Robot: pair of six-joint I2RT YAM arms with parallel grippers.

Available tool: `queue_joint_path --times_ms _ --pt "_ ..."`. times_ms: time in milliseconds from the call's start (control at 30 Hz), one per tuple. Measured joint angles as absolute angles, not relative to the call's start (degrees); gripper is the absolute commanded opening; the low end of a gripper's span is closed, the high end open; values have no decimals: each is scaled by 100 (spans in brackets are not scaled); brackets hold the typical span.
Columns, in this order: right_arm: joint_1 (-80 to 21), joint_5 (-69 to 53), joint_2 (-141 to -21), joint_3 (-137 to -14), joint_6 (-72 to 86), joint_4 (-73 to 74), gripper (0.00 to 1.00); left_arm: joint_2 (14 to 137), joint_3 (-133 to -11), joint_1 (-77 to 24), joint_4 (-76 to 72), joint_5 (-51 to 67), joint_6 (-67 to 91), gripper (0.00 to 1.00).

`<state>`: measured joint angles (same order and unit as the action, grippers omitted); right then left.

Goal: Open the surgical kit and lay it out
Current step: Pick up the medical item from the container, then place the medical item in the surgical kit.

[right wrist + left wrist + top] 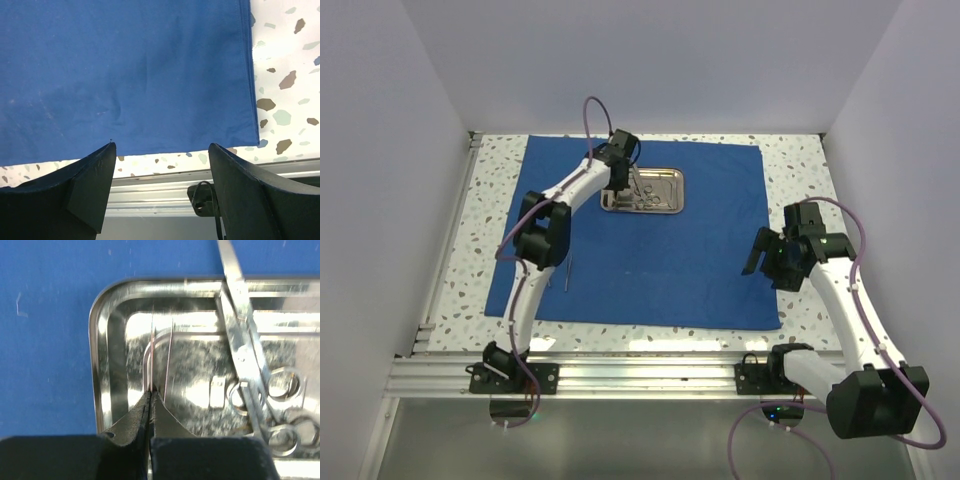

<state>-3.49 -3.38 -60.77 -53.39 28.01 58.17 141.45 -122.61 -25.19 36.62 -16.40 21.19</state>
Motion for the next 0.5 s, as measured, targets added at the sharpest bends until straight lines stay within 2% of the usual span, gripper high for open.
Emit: queue_joint_path --times_ms 267,500 --pt "-349 -565 -6075 -5330 2777 5677 78 12984 -11194 -2515 4084 -1581 2128 0" --pt "-349 -731 -6075 -5225 2724 5509 79 10468 -8536 -2515 3863 -1675 2204 0"
